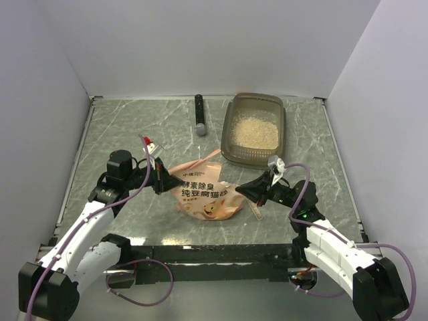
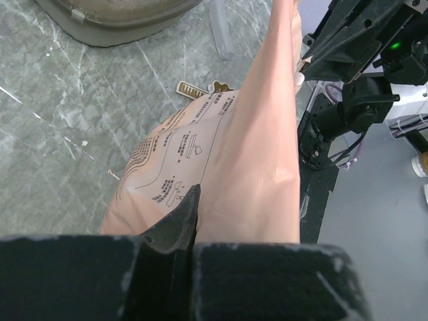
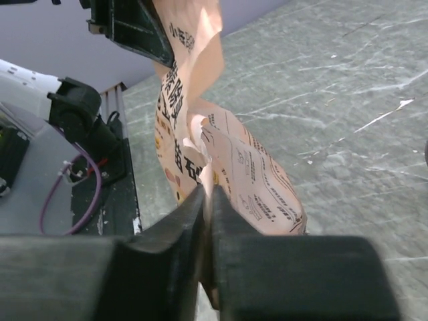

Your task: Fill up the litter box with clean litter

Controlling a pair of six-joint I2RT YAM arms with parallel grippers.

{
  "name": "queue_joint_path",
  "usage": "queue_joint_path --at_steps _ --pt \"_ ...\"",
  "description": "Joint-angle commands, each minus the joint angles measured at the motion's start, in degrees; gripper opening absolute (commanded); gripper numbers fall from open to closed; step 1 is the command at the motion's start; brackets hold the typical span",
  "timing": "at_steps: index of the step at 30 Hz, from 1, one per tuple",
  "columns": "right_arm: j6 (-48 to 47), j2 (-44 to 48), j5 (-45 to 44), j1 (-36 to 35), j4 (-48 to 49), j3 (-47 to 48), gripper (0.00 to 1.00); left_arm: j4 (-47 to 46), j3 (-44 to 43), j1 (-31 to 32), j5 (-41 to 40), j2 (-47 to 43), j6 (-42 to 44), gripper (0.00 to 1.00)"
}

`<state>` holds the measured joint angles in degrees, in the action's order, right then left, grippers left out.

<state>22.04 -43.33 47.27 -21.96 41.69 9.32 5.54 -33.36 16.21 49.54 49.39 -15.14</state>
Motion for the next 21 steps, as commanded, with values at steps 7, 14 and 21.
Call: queue_joint_path --at_steps 7,14,21 --pt "11.07 -6.58 9.67 4.98 -1.17 4.73 0.0 7.17 -5.12 -0.56 -0.4 2.46 -3.66 0.01" --pt "15.93 -7.12 19.61 6.58 -18.55 9.22 0.0 16.51 -8.12 -0.56 0.64 5.28 -12.54 0.01" --pt "17.94 -5.8 20.5 6.66 -34.21 8.61 0.0 23.97 -4.17 -0.56 0.3 6.33 -15.28 0.01"
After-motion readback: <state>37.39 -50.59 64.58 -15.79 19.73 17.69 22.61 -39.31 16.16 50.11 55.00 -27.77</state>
